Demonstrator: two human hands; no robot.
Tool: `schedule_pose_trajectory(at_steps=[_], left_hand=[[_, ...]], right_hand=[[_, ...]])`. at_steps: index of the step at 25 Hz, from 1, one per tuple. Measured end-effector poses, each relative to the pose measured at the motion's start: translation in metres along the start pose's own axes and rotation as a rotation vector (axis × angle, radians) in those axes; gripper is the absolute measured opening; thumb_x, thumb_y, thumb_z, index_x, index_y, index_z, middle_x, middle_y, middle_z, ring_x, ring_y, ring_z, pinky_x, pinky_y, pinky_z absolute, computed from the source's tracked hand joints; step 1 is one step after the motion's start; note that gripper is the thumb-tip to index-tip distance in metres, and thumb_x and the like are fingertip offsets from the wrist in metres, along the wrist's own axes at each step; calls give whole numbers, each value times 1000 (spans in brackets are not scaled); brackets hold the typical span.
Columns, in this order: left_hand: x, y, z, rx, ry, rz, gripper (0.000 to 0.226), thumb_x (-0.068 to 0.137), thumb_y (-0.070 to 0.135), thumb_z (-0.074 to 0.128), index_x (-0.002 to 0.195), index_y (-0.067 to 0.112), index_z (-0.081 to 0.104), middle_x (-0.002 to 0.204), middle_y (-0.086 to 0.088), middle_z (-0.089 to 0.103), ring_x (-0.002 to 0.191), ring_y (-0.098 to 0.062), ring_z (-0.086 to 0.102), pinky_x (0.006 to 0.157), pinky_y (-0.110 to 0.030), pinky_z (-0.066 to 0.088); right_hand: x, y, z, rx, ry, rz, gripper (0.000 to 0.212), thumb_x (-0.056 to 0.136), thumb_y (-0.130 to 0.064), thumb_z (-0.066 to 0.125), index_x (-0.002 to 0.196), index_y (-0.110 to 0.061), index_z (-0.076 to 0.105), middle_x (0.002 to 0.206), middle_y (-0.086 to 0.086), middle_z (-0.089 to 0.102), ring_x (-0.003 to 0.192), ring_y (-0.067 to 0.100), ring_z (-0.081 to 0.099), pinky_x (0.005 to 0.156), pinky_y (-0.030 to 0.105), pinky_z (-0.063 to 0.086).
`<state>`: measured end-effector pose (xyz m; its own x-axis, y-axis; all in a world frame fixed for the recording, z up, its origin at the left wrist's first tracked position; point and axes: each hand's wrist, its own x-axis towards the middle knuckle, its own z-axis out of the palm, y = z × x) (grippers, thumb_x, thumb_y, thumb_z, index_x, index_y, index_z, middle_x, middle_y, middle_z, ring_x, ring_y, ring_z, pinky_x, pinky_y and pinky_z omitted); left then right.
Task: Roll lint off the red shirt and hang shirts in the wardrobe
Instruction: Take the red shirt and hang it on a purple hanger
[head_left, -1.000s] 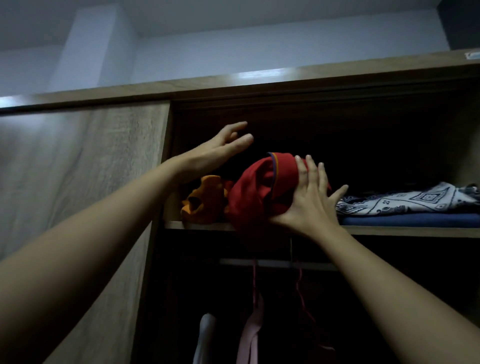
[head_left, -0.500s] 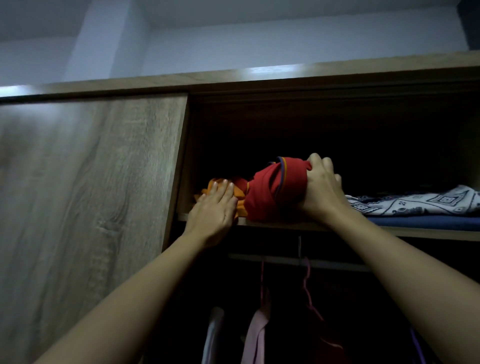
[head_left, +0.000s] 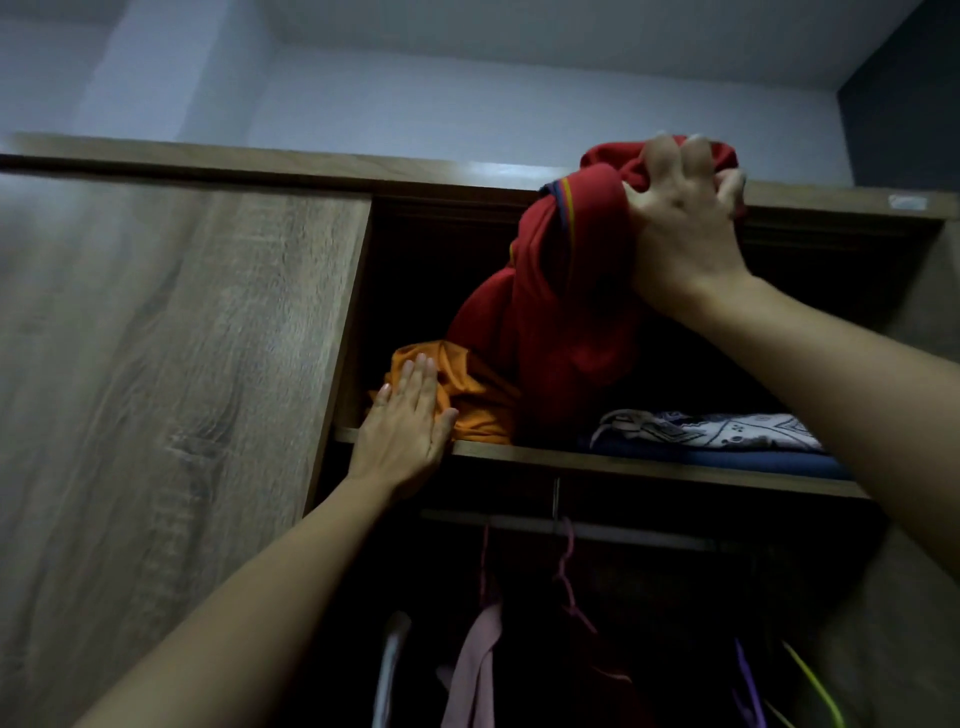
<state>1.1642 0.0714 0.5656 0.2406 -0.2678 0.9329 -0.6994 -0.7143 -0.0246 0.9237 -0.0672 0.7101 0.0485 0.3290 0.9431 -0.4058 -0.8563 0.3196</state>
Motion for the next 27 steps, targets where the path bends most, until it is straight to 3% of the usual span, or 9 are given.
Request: schedule_pose_trajectory(at_steps=[5, 9, 13, 15, 17, 19, 21, 24, 27], left_hand=[[1, -2, -2, 17, -39, 26, 82, 70, 74, -19, 138, 28, -22, 149, -2, -24, 145, -22, -8, 116, -43, 5], [7, 1, -13, 120, -228, 90, 91, 51, 79, -34, 136, 49, -22, 153, -3, -26, 144, -29, -12, 113, -54, 9], [14, 2, -22, 159, -374, 68, 81, 65, 77, -14, 140, 46, -18, 157, -4, -18, 144, -30, -14, 114, -57, 5], [12, 3, -27, 126, -364, 38, 82, 60, 75, -17, 136, 44, -24, 157, -3, -18, 144, -30, -14, 114, -59, 3], [3, 14, -36, 1, -232, 3, 80, 66, 73, -13, 140, 43, -18, 158, -1, -15, 145, -27, -12, 113, -61, 2], [-10, 42, -53, -332, -61, -7, 81, 76, 72, 2, 148, 34, 9, 159, -1, -2, 146, -22, -2, 114, -53, 5], [-36, 74, -75, -703, 0, 65, 78, 80, 67, 19, 144, 23, 30, 156, -4, 19, 143, -16, 16, 114, -35, 15], [-95, 111, -89, -882, -14, 199, 73, 81, 61, 40, 140, 17, 36, 137, 4, 39, 128, -6, 38, 107, -20, 29], [-161, 135, -72, -965, -127, 89, 81, 71, 61, 58, 136, 18, 36, 129, 9, 41, 119, 2, 41, 101, -9, 30]], right_hand=[[8, 13, -43, -119, 17, -46, 26, 89, -21, 50, 113, -12, 53, 128, 24, 39, 122, 46, 32, 95, 65, 23], [12, 32, -76, -195, 13, -8, 31, 87, -20, 54, 117, -12, 53, 131, 24, 37, 124, 46, 31, 97, 65, 21], [-6, 30, -87, -206, -74, -32, 28, 85, -12, 49, 112, -7, 54, 129, 25, 38, 123, 47, 31, 96, 67, 21], [-25, 25, -86, -186, -135, -34, 34, 81, -16, 42, 112, -11, 55, 128, 25, 39, 121, 45, 32, 96, 66, 22], [-45, 18, -87, -149, -193, 4, 33, 81, -17, 48, 114, -15, 56, 127, 24, 39, 120, 43, 33, 95, 64, 23], [-70, 10, -85, -138, -300, 43, 43, 75, -18, 63, 117, -18, 54, 127, 23, 39, 118, 41, 33, 93, 61, 27], [-104, -1, -79, -139, -449, 85, 55, 69, -27, 70, 119, -19, 52, 127, 19, 39, 117, 37, 34, 91, 54, 32], [-161, -20, -70, -121, -628, 148, 59, 67, -42, 69, 119, -22, 52, 121, 12, 44, 114, 34, 39, 89, 47, 36], [-214, -39, -65, -53, -790, 242, 61, 66, -54, 64, 117, -23, 51, 116, 8, 50, 112, 31, 47, 87, 42, 41]])
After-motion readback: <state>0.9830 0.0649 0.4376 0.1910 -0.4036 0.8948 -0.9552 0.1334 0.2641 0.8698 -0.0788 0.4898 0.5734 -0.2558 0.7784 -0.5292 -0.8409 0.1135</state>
